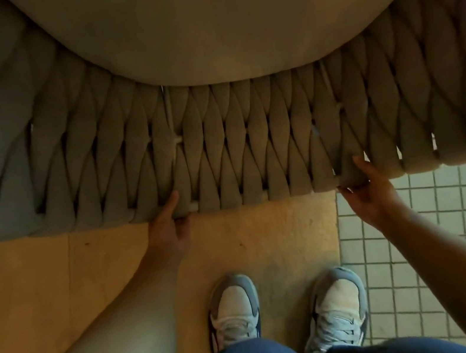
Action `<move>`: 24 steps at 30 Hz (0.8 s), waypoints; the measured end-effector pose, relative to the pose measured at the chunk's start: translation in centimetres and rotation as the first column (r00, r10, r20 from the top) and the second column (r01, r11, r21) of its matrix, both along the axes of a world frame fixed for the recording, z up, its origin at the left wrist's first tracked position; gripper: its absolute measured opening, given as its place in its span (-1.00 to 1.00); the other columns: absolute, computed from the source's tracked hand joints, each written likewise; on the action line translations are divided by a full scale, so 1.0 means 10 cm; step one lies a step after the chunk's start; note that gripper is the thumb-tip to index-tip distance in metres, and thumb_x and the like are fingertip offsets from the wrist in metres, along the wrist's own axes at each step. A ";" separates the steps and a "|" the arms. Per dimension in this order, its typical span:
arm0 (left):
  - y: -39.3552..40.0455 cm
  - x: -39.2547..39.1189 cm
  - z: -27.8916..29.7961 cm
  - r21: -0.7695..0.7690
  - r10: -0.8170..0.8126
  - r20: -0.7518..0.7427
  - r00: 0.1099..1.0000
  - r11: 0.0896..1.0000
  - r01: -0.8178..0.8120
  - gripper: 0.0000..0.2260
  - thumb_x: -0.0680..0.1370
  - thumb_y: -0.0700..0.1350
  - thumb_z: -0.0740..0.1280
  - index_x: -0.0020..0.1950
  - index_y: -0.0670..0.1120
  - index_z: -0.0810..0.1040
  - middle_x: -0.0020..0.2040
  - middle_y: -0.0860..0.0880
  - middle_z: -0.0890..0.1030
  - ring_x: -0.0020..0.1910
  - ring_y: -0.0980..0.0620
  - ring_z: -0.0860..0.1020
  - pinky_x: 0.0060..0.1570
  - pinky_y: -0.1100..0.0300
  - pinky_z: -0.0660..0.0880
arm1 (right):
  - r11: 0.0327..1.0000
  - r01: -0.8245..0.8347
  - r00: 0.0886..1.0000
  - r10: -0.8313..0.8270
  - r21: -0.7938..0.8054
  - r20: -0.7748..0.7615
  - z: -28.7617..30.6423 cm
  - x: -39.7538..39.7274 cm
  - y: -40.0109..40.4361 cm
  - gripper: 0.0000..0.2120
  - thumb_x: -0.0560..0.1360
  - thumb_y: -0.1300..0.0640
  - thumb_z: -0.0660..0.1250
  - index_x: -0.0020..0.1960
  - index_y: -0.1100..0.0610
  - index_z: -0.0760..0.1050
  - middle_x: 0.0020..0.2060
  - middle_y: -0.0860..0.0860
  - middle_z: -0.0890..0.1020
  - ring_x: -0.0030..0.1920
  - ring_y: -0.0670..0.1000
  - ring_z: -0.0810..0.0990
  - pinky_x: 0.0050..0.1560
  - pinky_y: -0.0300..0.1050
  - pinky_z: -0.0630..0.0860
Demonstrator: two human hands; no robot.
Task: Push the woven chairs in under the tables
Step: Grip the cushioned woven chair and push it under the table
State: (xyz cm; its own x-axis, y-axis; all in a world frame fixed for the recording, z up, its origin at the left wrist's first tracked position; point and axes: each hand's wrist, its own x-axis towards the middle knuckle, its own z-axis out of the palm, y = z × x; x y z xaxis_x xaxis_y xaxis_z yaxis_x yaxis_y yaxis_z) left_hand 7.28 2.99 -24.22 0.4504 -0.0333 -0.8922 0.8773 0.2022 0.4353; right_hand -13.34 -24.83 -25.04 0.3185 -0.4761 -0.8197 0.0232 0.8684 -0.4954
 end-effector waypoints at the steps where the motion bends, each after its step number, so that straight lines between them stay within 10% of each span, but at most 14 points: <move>1: 0.00 0.00 0.03 0.007 -0.035 0.010 0.999 0.999 0.035 -0.56 0.50 -0.12 0.40 0.36 -0.18 0.49 0.30 -0.14 0.57 0.22 0.00 0.58 0.32 0.04 0.43 | 1.000 -0.003 1.000 0.003 0.004 0.001 -0.02 0.00 0.00 -0.54 0.51 0.21 0.33 0.39 0.02 0.38 0.30 0.13 0.53 0.29 0.15 0.51 0.32 0.17 0.41; 8: 0.06 -0.14 0.44 0.107 -0.045 0.002 0.999 0.993 0.045 -0.62 0.48 -0.18 0.42 0.29 -0.13 0.55 0.27 -0.12 0.59 0.22 -0.02 0.57 0.08 0.09 0.58 | 0.999 0.043 0.998 -0.041 0.028 -0.049 0.56 -0.08 0.08 -0.54 0.51 0.26 0.31 0.39 0.07 0.39 0.27 0.13 0.56 0.26 0.11 0.54 0.31 0.14 0.43; 13: 0.30 -0.36 1.57 0.222 -0.159 -0.030 0.987 0.962 0.162 -0.55 0.52 -0.17 0.38 0.40 -0.21 0.42 0.34 -0.16 0.52 0.31 -0.10 0.51 0.21 0.03 0.51 | 0.998 0.033 0.985 -0.024 0.053 -0.169 1.67 -0.31 0.29 -0.61 0.50 0.28 0.32 0.30 0.04 0.47 0.02 0.04 0.70 0.14 0.06 0.61 0.06 0.00 0.60; 24: 0.39 -0.67 4.21 0.334 -0.076 -0.089 0.993 0.937 0.102 -0.55 0.44 -0.18 0.47 0.30 -0.16 0.48 0.22 -0.13 0.59 0.19 -0.13 0.55 0.18 -0.09 0.51 | 0.995 0.059 0.916 -0.023 0.077 -0.401 4.23 -0.60 0.46 -0.52 0.41 0.23 0.43 0.31 0.17 0.44 0.15 0.13 0.62 0.13 0.12 0.60 -0.05 0.01 0.56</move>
State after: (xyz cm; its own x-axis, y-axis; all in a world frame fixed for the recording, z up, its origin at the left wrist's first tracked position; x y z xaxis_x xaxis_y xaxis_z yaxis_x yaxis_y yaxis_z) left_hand 0.57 6.89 17.88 0.3924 0.2388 -0.8882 0.9170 -0.0259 0.3981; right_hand -19.32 -20.22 17.24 -0.0623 -0.4042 -0.9125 -0.1246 0.9103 -0.3947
